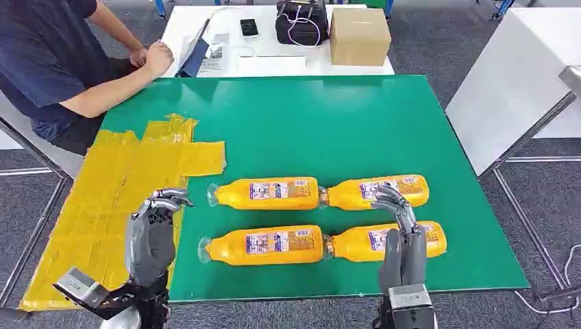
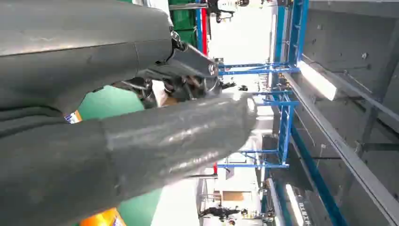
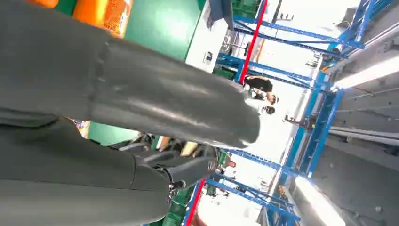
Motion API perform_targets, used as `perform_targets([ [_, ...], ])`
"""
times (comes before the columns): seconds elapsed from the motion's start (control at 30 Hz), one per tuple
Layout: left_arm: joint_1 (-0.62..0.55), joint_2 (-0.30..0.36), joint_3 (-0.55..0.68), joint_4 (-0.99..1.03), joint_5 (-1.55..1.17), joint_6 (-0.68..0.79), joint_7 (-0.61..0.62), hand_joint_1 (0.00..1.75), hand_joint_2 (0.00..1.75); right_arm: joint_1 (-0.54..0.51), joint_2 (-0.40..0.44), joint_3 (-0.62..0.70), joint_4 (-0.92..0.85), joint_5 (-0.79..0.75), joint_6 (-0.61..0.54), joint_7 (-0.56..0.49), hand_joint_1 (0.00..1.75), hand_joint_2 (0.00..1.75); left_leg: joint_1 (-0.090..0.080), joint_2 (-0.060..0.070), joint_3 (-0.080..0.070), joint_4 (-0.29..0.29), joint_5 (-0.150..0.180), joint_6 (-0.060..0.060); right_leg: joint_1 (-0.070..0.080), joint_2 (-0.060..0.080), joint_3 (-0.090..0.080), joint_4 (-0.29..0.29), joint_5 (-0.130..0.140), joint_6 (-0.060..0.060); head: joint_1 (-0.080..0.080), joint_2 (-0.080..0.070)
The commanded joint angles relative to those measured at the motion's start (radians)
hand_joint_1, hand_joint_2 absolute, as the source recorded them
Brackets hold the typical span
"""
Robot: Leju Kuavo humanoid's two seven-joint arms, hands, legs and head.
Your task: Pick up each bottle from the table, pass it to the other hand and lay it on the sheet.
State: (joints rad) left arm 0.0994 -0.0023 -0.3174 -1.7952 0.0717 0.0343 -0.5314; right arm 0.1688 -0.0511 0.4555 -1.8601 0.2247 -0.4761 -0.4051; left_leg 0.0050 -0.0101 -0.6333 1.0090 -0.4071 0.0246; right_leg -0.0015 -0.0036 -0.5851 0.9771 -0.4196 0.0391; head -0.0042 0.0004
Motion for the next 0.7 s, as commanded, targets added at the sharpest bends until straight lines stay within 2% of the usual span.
perform_targets([
  [0.03,0.193,0.047,0.021,-0.222,-0.036,0.173,0.003,1.75,0.0,0.164,-0.173,-0.111,-0.207,-0.309,0.192,-0.033,1.75,0.0,0.0,0.001,0.005,-0.001,-0.002,-0.001,0.0,0.0,0.005,-0.001,-0.002,0.0,0.0,0.0],
  [0.2,0.194,0.046,0.02,-0.223,-0.039,0.178,0.006,1.75,0.0,0.167,-0.169,-0.116,-0.208,-0.303,0.194,-0.031,1.75,0.0,0.0,0.001,0.003,-0.001,-0.001,-0.001,0.0,0.0,0.004,-0.001,-0.001,0.0,0.0,0.0],
  [0.27,0.194,0.046,0.02,-0.223,-0.039,0.178,0.006,1.75,0.0,0.167,-0.169,-0.116,-0.208,-0.303,0.194,-0.031,1.75,0.0,0.0,0.001,0.007,0.0,-0.003,-0.001,0.0,0.0,0.007,-0.001,-0.003,-0.001,0.0,0.0],
  [0.3,0.194,0.046,0.02,-0.223,-0.039,0.178,0.006,1.75,0.0,0.167,-0.169,-0.116,-0.208,-0.303,0.194,-0.031,1.75,0.0,0.0,0.002,0.002,0.001,-0.003,0.0,0.0,0.001,0.002,0.0,-0.003,0.0,0.0,0.0],
  [0.33,0.194,0.045,0.02,-0.224,-0.044,0.184,0.009,1.75,0.0,0.168,-0.165,-0.121,-0.207,-0.292,0.194,-0.028,1.17,0.0,0.0,0.001,0.003,0.002,-0.004,0.0,0.0,0.001,0.003,0.001,-0.004,0.0,0.0,0.0],
  [0.37,0.191,0.044,0.018,-0.222,-0.047,0.192,0.012,1.66,0.0,0.168,-0.156,-0.125,-0.204,-0.27,0.195,-0.023,0.0,0.0,0.0,0.003,0.005,0.002,-0.006,0.0,0.0,0.002,0.006,0.001,-0.005,0.0,-0.001,0.0],
  [0.4,0.181,0.034,0.021,-0.211,-0.048,0.212,0.034,0.0,0.0,0.161,-0.147,-0.118,-0.191,-0.254,0.21,0.0,0.0,0.0,0.0,0.001,0.007,0.001,-0.007,-0.001,0.0,0.0,0.008,0.0,-0.006,0.0,-0.001,0.0],
  [0.5,0.166,0.029,0.019,-0.196,-0.045,0.216,0.045,0.0,0.0,0.16,-0.137,-0.112,-0.181,-0.253,0.211,0.005,0.0,0.0,-0.001,-0.002,0.002,0.0,-0.003,-0.001,-0.001,-0.001,0.003,-0.001,-0.004,0.002,0.001,0.0],
  [0.7,0.162,0.028,0.018,-0.19,-0.045,0.218,0.046,0.0,0.0,0.157,-0.136,-0.108,-0.179,-0.248,0.213,0.006,0.0,0.0,-0.001,-0.001,0.002,0.0,-0.004,0.0,-0.001,0.0,0.003,-0.001,-0.003,0.002,0.0,0.0],
])
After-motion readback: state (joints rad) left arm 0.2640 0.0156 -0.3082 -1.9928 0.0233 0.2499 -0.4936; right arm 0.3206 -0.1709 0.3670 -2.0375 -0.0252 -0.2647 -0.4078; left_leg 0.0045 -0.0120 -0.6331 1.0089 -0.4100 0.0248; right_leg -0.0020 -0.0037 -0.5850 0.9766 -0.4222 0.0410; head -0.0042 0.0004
